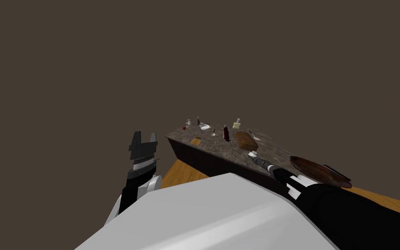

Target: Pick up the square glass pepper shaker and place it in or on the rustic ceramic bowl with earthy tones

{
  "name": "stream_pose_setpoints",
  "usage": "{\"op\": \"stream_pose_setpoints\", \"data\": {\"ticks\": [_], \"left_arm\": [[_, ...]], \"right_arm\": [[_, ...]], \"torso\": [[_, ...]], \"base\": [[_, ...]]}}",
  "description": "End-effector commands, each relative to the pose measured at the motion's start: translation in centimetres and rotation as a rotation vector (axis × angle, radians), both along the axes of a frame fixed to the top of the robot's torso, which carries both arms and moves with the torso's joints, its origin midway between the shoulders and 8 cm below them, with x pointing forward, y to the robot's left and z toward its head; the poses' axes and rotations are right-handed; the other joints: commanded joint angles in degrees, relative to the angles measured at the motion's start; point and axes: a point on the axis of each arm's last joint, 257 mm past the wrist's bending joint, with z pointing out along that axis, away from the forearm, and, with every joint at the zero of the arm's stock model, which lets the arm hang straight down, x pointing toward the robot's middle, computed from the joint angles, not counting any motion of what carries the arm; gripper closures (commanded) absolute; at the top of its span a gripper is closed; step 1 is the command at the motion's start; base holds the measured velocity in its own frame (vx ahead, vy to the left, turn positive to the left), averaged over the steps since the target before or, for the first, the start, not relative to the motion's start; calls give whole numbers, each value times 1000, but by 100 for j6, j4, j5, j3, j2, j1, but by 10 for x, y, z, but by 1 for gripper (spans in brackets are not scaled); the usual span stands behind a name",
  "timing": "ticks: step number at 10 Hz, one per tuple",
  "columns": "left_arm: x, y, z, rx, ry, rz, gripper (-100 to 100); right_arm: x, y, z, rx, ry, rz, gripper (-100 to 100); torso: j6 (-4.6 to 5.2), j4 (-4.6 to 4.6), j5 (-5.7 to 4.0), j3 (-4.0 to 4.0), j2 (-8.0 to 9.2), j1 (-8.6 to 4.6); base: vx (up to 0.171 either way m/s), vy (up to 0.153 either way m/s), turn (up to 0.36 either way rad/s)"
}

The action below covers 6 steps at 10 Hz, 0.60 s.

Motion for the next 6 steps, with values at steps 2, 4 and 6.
{"op": "stream_pose_setpoints", "data": {"ticks": [2,4,6], "left_arm": [[0,0,0,0,0,0,0],[0,0,0,0,0,0,0],[0,0,0,0,0,0,0]], "right_arm": [[-18,-39,2,-90,84,-29,-100],[-27,-60,7,-144,130,-41,-100],[-34,-80,14,-197,173,-52,-100]], "torso": [[0,1,0,4,7,2],[0,3,-4,7,13,-19],[1,3,-5,9,15,-24]], "base": [[42,133,76],[48,79,47],[36,77,54]]}}
